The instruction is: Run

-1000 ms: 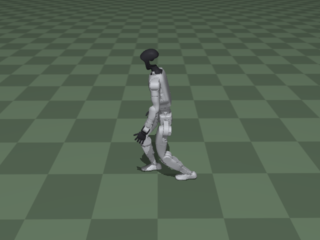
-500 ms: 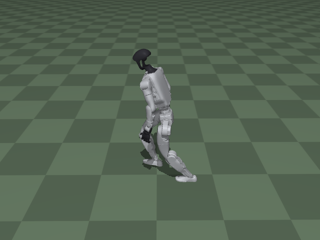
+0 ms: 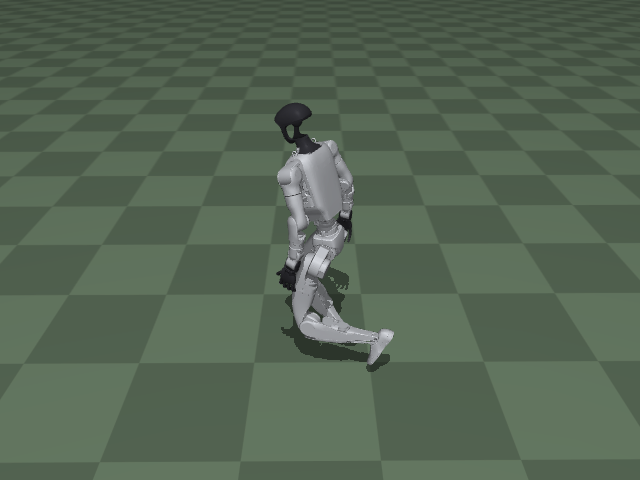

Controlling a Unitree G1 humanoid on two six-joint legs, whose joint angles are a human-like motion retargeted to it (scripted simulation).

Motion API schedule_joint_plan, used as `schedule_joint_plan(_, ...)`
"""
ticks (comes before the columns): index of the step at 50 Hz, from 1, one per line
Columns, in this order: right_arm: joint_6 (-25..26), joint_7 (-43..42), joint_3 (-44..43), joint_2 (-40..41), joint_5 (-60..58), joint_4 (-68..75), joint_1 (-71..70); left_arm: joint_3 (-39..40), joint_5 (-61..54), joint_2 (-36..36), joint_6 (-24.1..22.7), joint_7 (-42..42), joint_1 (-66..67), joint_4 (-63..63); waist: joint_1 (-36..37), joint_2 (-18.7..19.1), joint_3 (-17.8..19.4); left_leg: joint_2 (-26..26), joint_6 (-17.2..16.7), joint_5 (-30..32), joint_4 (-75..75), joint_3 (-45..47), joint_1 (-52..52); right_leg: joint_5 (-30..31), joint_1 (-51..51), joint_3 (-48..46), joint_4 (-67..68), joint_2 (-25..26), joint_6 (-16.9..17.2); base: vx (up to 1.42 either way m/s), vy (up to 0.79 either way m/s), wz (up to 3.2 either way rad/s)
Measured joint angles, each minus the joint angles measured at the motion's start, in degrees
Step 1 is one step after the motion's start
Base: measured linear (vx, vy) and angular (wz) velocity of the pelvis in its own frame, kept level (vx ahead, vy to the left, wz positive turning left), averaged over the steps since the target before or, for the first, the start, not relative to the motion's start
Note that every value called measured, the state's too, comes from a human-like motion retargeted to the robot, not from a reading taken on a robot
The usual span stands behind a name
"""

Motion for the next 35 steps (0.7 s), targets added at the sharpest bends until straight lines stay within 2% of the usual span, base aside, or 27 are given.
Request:
schedule_joint_plan(3, 0.7, -0.6, -0.7, -2.1, 0.0, -1.9, -2.5, 1.1, -0.6, 0.5, 1.9, 0.3, 0.0, -0.3, 5.2, -1.7, -2.3, 1.1, 5.7, -6.1, 6.9, 2.2, -14.4, -4.7, 4.7, 3.9, -3.5, -1.1, 0.7, 0.90, 0.12, -0.59)
schedule_joint_plan(5, 0.7, -1.0, -0.7, -2.4, 0.6, -4.2, -2.5, 1.2, -0.8, 0.8, 2.3, 0.1, 1.5, -0.3, 8.6, -3.5, -4.0, 0.0, 7.2, -7.4, 4.5, 4.4, -21.2, -2.6, 9.7, 6.0, -7.0, -3.4, 2.6, 0.95, 0.16, -0.57)
schedule_joint_plan(9, 0.0, -0.9, 1.0, -2.0, 2.3, -9.2, -2.8, 1.7, -0.8, 1.3, 2.2, -0.8, 5.2, 0.5, 12.2, -6.6, -5.9, -4.4, 5.6, -6.7, -11.8, 9.9, -25.3, 13.2, 19.1, 7.3, -10.9, -8.9, 9.7, 0.94, 0.19, -0.36)
schedule_joint_plan(12, -0.4, -0.3, 2.8, -2.0, 2.3, -12.0, -5.1, 2.5, -0.5, 1.8, 2.4, -1.3, 6.8, 1.3, 12.6, -7.9, -6.4, -7.7, 3.3, -4.7, -24.7, 13.1, -25.6, 19.3, 22.7, 5.7, -9.7, -13.5, 11.8, 0.86, 0.15, -0.02)
schedule_joint_plan(15, -0.9, 0.7, 4.2, -2.2, 1.6, -14.0, -8.8, 3.0, -0.4, 2.8, 2.7, -1.5, 7.2, 1.6, 11.8, -8.8, -6.3, -11.4, 1.9, -2.0, -36.6, 15.1, -25.0, 20.1, 25.4, 3.5, -7.6, -17.5, 11.6, 0.80, 0.10, 0.21)
schedule_joint_plan(18, -1.4, 1.1, 5.2, -1.9, 0.7, -15.3, -12.4, 3.4, -0.5, 4.2, 2.7, -1.4, 7.3, 1.4, 10.5, -9.6, -5.7, -14.4, 3.0, -2.1, -39.7, 14.9, -25.3, 17.5, 27.4, 3.6, -3.0, -19.3, 10.5, 0.76, 0.02, 0.17)
schedule_joint_plan(20, -1.7, 0.9, 5.7, -1.6, 0.4, -15.9, -13.9, 3.8, -0.7, 5.1, 2.5, -0.8, 7.5, 1.3, 9.7, -10.1, -5.4, -15.2, 6.0, -4.9, -34.1, 13.9, -26.4, 15.5, 28.3, 4.3, 2.5, -19.9, 9.3, 0.74, -0.03, -0.07)
schedule_joint_plan(23, -1.4, 0.1, 5.8, -0.1, -1.2, -14.9, -15.5, 5.1, -0.7, 6.4, 2.3, 0.9, 6.2, 1.7, 8.4, -10.6, -3.7, -16.1, 12.5, -12.7, -21.8, 11.3, -27.3, 16.3, 27.3, 5.3, 14.4, -21.0, 6.5, 0.74, -0.03, -0.16)
schedule_joint_plan(26, -0.7, -0.8, 5.0, 2.2, -2.4, -11.2, -16.5, 5.5, -0.7, 6.4, 2.6, 2.8, 2.5, 2.3, 6.7, -10.4, -2.2, -17.5, 15.2, -16.6, -17.2, 8.7, -25.8, 18.1, 21.2, 6.7, 23.5, -21.6, 3.5, 0.72, -0.01, 0.03)
schedule_joint_plan(28, -0.2, -0.9, 4.4, 3.2, -2.3, -8.6, -15.7, 4.8, -1.1, 5.3, 2.7, 3.6, 0.3, 1.4, 5.2, -10.0, -2.1, -19.0, 15.1, -17.4, -18.5, 7.0, -23.1, 17.5, 15.9, 7.4, 26.5, -21.8, 1.9, 0.71, -0.03, 0.28)
schedule_joint_plan(31, 0.6, -0.5, 3.4, 3.8, -1.6, -5.3, -12.7, 3.4, -1.8, 3.0, 2.3, 4.1, -1.7, -2.3, 2.4, -8.6, -2.3, -21.7, 12.1, -15.8, -25.1, 2.7, -16.9, 15.6, 8.6, 7.4, 26.5, -20.9, 0.9, 0.70, -0.08, 0.40)
schedule_joint_plan(33, 1.0, -0.1, 2.8, 4.0, -1.5, -3.1, -10.4, 2.7, -2.0, 1.6, 1.8, 4.1, -2.4, -5.8, 0.5, -7.4, -2.5, -23.1, 9.1, -12.7, -30.9, -0.5, -11.9, 14.9, 4.3, 7.0, 24.1, -19.9, 0.9, 0.69, -0.13, 0.52)
schedule_joint_plan(35, 1.3, 0.2, 2.3, 4.2, -1.5, -0.9, -8.1, 2.0, -1.7, 0.8, 1.0, 4.1, -3.0, -9.6, -1.4, -6.4, -2.4, -23.6, 5.2, -6.2, -36.9, -2.6, -6.8, 14.7, 0.8, 6.6, 20.5, -19.1, 1.4, 0.67, -0.16, 0.66)
